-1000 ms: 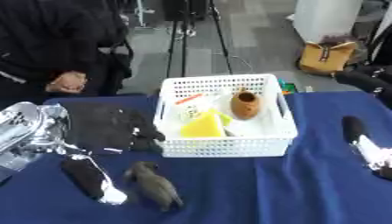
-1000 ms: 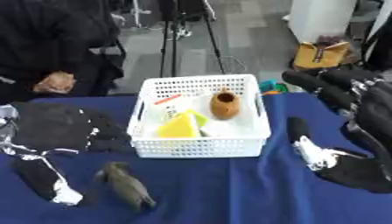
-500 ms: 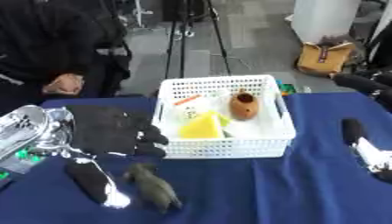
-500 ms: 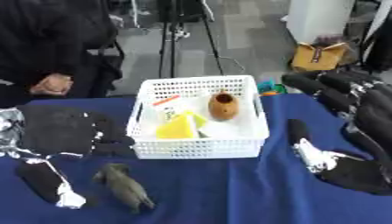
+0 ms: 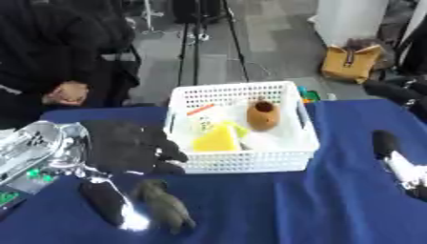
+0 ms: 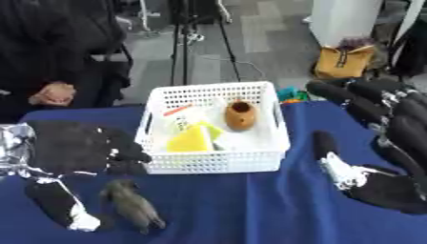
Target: Pick up objects on the table and place them in the box.
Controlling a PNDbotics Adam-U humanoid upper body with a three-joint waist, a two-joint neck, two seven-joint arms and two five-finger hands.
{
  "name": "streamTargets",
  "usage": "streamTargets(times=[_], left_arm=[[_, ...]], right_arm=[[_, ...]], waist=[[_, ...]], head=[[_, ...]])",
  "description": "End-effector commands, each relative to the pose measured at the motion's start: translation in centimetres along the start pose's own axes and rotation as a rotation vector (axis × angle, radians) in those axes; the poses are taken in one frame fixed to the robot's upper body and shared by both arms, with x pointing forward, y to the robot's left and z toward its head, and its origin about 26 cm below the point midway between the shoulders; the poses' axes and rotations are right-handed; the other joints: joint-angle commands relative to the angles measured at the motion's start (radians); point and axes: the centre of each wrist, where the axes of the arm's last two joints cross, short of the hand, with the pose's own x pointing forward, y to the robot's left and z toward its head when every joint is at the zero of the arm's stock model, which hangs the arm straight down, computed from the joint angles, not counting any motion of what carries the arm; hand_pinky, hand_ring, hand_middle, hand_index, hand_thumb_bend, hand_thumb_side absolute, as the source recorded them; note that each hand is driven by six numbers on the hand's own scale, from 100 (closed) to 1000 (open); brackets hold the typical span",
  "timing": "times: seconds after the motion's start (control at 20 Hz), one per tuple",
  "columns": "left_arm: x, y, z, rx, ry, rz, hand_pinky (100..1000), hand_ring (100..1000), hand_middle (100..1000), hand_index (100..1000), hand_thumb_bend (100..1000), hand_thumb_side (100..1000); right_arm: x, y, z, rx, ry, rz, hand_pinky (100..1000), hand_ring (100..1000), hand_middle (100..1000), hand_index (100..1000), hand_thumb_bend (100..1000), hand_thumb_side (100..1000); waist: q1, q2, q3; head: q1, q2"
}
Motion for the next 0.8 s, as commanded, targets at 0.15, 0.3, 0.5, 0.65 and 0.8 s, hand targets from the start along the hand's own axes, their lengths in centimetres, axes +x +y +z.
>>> streamTargets(times=[0.15,0.3,0.5,0.65,0.8], left_arm=[[-0.7,0.1,0.0,-0.133,-0.046,-0.117,1000,1000,1000,1000,596,1000],[-0.9,-0.4,-0.3,-0.164,-0.043,-0.144,1000,1000,1000,1000,724,1000],[-1.1,-0.7,-0.5,-0.192,-0.043,-0.183,1000,1000,1000,1000,772,1000],[-1.2,-0.8,-0.7,-0.207,-0.043,-0.204,1000,1000,1000,1000,788,1000],[-1.3,-1.1,-0.9,-0.223,-0.051,-0.213,1000,1000,1000,1000,794,1000]], right_arm=[[-0.4,-0.7,-0.2,-0.026,-0.003,0.012,666,753,760,951,100,1000],[-0.4,-0.7,-0.2,-0.031,-0.001,0.012,666,753,759,950,100,1000],[-0.4,-0.7,-0.2,-0.033,0.002,0.011,667,752,758,950,100,1000],[-0.4,-0.7,-0.2,-0.035,0.002,0.010,668,752,758,949,100,1000],[-0.4,-0.7,-0.2,-0.038,0.002,0.010,669,753,758,949,100,1000]], waist=[[0.000,-0.016,-0.001],[0.002,-0.015,-0.002],[0.005,-0.015,0.000],[0.006,-0.015,0.000],[0.008,-0.016,-0.001]], head=[[0.004,-0.011],[0.004,-0.012],[0.005,-0.012],[0.005,-0.012],[0.008,-0.011]])
